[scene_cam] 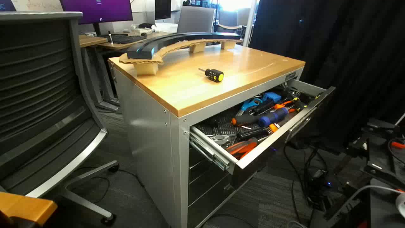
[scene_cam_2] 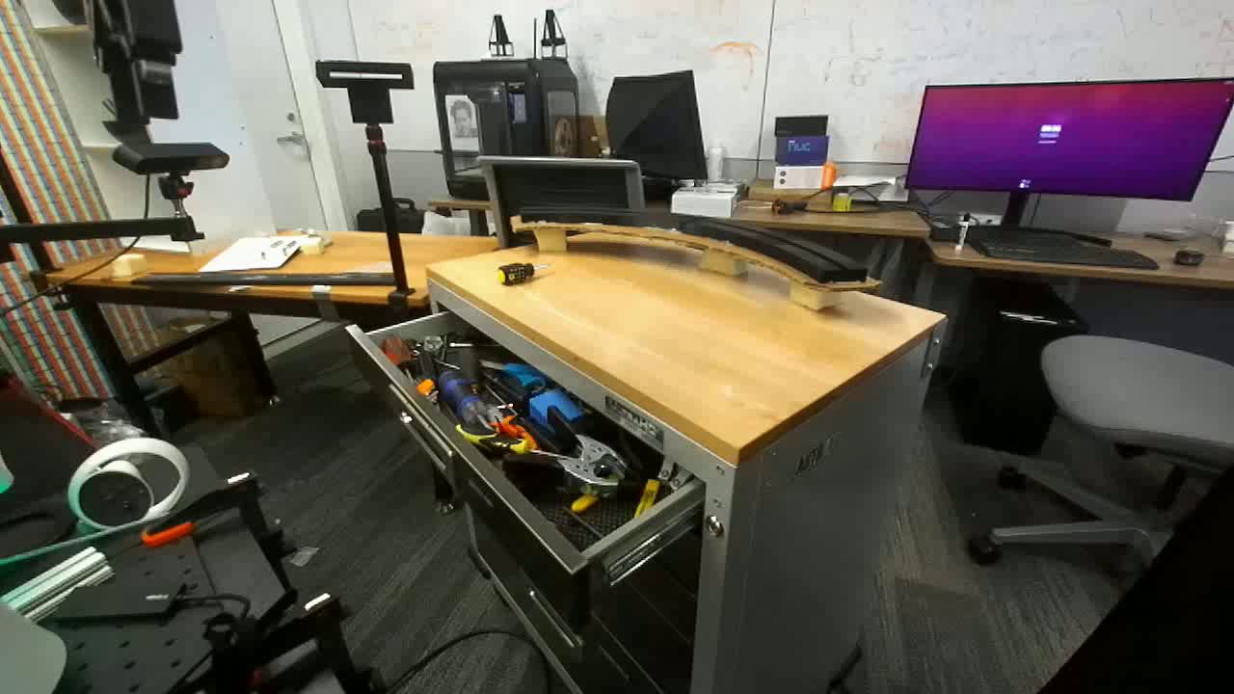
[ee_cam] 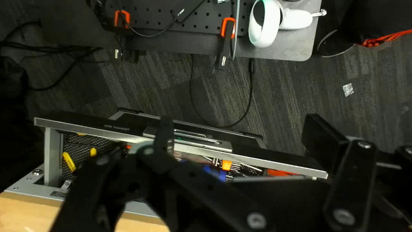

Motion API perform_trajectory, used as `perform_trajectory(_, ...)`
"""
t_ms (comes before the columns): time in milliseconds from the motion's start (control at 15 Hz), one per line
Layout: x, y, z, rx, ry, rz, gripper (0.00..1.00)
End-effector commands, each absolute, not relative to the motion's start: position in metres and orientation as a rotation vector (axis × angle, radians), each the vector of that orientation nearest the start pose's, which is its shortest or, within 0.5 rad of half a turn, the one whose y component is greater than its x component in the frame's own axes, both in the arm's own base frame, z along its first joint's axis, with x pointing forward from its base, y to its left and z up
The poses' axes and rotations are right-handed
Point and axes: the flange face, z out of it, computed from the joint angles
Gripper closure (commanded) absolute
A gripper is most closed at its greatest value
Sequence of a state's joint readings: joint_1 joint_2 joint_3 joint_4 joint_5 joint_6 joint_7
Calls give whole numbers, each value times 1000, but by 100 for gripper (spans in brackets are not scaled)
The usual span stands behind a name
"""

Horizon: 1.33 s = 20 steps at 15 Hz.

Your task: Put the screwdriver in the open drawer and close the drawer

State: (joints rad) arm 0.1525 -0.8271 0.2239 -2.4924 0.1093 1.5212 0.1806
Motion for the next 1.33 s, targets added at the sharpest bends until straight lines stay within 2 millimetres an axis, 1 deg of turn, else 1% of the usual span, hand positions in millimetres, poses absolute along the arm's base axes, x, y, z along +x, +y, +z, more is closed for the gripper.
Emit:
perform_trajectory(0, 261, 129, 529, -3219, -176, 218, 0)
perform_trajectory(200, 261, 130, 534, -3218, -178, 200, 0)
perform_trajectory(400, 261, 130, 534, -3218, -178, 199, 0)
perform_trajectory(533, 261, 132, 534, -3230, -194, 154, 0)
perform_trajectory(733, 263, 134, 531, -3232, -207, 145, 0)
perform_trajectory(800, 287, 88, 581, -3265, -66, -23, 0)
perform_trajectory(867, 292, 81, 587, -3287, -44, -79, 0)
perform_trajectory(933, 303, 67, 603, -3294, 19, -164, 0)
perform_trajectory(1067, 326, 36, 636, -3301, 83, -277, 0)
perform_trajectory(1133, 336, 23, 648, -3302, 112, -295, 0)
perform_trajectory(1200, 343, 17, 658, -3319, 151, -308, 0)
perform_trajectory(1267, 319, 27, 635, -3296, 123, -276, 0)
